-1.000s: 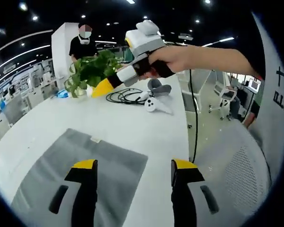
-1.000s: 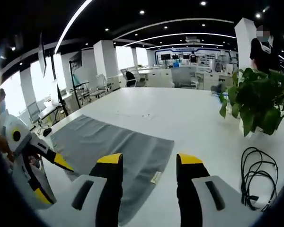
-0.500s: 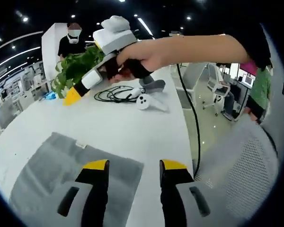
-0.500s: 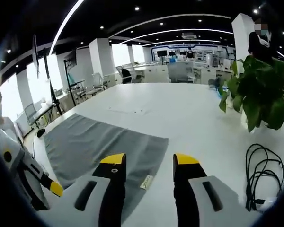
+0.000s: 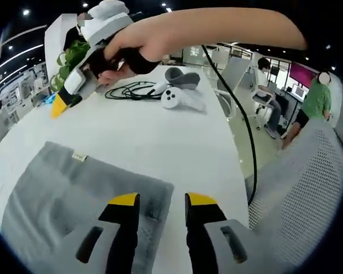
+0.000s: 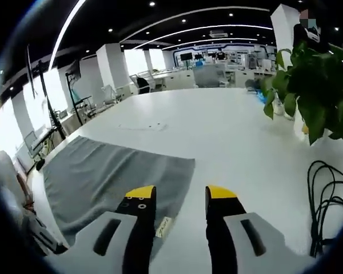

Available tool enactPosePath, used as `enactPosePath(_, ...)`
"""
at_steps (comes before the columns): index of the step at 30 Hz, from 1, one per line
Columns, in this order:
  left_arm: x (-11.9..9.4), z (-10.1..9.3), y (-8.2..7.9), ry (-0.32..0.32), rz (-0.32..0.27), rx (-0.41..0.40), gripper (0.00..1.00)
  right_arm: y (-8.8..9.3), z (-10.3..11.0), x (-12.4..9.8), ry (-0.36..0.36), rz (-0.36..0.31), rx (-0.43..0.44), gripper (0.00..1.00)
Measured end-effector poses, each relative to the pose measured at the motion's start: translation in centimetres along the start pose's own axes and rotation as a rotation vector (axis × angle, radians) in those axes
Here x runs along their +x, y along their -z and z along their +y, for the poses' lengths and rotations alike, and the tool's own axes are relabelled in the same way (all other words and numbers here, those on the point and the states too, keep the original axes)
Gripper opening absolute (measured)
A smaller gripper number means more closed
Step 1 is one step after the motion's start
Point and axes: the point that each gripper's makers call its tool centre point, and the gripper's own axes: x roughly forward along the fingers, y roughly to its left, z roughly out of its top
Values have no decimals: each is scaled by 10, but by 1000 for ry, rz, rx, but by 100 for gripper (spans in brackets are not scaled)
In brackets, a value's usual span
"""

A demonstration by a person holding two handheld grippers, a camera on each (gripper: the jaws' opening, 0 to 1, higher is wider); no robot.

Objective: Fold the towel on the table until its edges align and the towel forms a compact rectangular stack.

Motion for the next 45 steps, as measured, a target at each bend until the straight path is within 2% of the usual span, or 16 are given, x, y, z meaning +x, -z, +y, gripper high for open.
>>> enactPosePath(7, 16, -4, 1, 30, 12, 23, 28, 5, -3, 19, 9, 19, 5, 30)
enactPosePath(15, 23, -2, 8, 22, 30, 18, 26, 15, -6, 44, 6, 63, -11, 27)
enactPosePath(20, 22, 1, 7, 21, -2, -20, 24, 18, -6, 58, 4, 67, -4, 25)
enactPosePath(24, 23, 0, 7, 16, -13, -17, 23, 28, -4, 70, 1, 95, -7, 24)
enactPosePath(28, 24, -1, 7, 4, -5, 78, 23, 36, -4, 75, 4, 123, -28, 23)
enactPosePath(31, 24, 1, 7, 0, -10, 52, 21, 40, -3, 78, 4, 136, -39, 21)
enactPosePath(32, 24, 2, 7, -8, -14, 49, 20, 37, -5, 79, 9, 113, -66, 19)
enactPosePath(35, 24, 3, 7, -27, -26, 45, 18, 41, -3, 80, 0, 124, -47, 8)
enactPosePath(39, 25, 1, 6, -51, -39, 48, 15, 41, -6, 84, 25, 110, -33, 0)
enactPosePath(41, 27, 2, 5, -62, -50, 46, 10, 43, -5, 84, 10, 116, -6, 0)
enactPosePath(45, 27, 7, 4, -36, -71, -19, 8, 42, -2, 83, -9, 112, -1, 0)
